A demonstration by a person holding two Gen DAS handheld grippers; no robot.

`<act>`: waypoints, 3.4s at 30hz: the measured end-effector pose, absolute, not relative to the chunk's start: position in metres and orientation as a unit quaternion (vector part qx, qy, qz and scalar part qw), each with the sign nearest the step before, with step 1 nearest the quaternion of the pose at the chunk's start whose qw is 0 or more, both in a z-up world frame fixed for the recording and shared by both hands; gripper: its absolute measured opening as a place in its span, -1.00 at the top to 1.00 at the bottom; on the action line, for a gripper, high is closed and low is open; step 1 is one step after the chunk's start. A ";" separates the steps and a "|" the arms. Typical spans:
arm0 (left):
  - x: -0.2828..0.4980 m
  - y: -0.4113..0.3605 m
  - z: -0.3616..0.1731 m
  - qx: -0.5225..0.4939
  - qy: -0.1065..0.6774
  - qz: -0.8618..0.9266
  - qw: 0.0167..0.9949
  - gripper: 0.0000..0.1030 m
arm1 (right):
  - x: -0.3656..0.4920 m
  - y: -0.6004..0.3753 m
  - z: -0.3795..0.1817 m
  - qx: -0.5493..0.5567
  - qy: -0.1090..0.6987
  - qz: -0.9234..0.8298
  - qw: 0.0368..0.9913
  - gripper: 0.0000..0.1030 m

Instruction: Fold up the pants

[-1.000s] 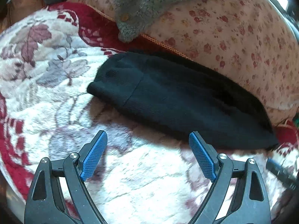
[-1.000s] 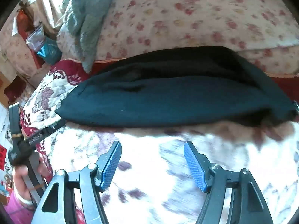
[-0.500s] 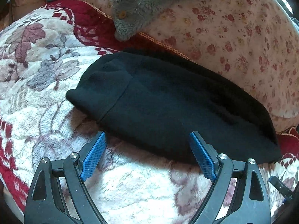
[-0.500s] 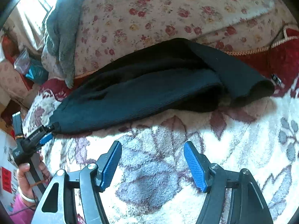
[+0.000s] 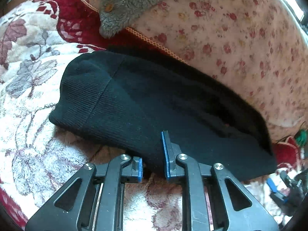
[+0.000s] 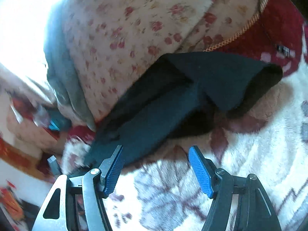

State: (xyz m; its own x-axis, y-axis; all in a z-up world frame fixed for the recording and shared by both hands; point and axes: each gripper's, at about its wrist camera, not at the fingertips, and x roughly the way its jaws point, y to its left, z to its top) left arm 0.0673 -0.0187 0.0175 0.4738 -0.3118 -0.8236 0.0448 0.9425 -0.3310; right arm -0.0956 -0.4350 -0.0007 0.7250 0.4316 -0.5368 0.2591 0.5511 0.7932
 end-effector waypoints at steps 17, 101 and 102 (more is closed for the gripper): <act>0.072 -0.018 0.045 -0.131 0.484 -0.128 0.856 0.74 | -0.093 -0.485 -0.064 0.723 0.186 0.040 0.664 0.79; -0.017 0.055 0.034 -0.093 0.510 -0.161 0.840 0.61 | -0.266 -0.447 -0.004 0.448 0.365 -0.051 0.815 0.47; -0.017 0.060 0.031 -0.106 0.515 -0.154 0.836 0.49 | -0.268 -0.450 -0.001 0.451 0.361 -0.052 0.815 0.47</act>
